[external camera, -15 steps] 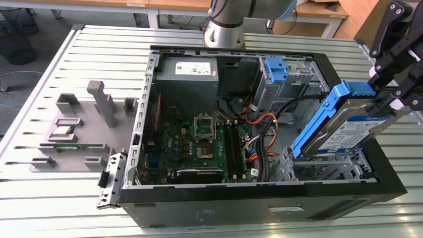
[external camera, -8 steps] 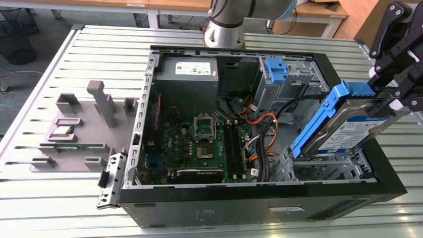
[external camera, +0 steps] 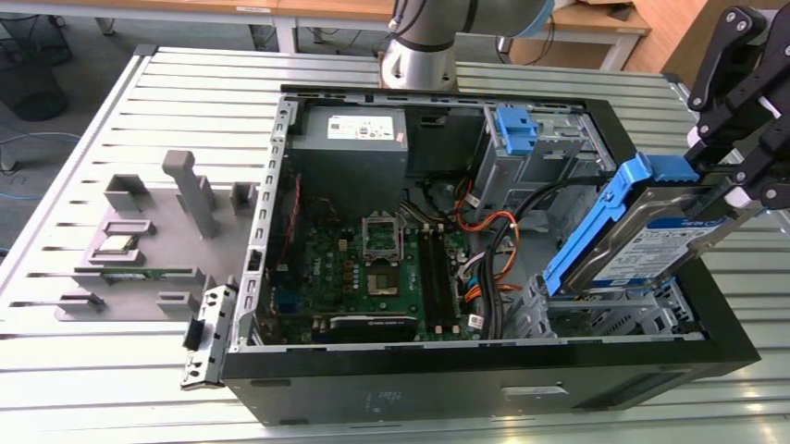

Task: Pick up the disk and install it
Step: 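Insert the disk into the insertion slot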

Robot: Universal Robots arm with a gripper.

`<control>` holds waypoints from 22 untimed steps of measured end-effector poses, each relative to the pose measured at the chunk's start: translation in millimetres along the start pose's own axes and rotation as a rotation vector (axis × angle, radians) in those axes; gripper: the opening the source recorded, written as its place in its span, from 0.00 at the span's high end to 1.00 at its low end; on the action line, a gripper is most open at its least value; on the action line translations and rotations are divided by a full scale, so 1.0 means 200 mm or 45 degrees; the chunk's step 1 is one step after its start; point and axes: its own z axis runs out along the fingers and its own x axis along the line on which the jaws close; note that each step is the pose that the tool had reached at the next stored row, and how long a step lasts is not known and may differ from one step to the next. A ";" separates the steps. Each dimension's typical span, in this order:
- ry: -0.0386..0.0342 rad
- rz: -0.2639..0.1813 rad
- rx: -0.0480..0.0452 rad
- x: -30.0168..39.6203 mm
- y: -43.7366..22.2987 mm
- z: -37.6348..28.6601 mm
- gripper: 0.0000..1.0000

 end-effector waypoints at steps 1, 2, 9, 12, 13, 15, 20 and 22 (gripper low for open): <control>0.0000 0.000 0.000 0.000 0.000 0.002 0.65; 0.0003 0.000 0.000 0.000 0.000 0.003 0.65; 0.0002 0.000 0.000 0.001 -0.003 0.010 0.65; 0.0002 0.000 0.000 0.001 -0.011 0.011 0.65; 0.0002 0.000 0.000 0.001 -0.013 0.013 0.65; -0.0004 0.001 0.000 0.001 -0.017 0.019 0.65; -0.0010 0.003 0.000 0.002 -0.022 0.033 0.65; -0.0010 0.004 0.000 0.002 -0.022 0.035 0.65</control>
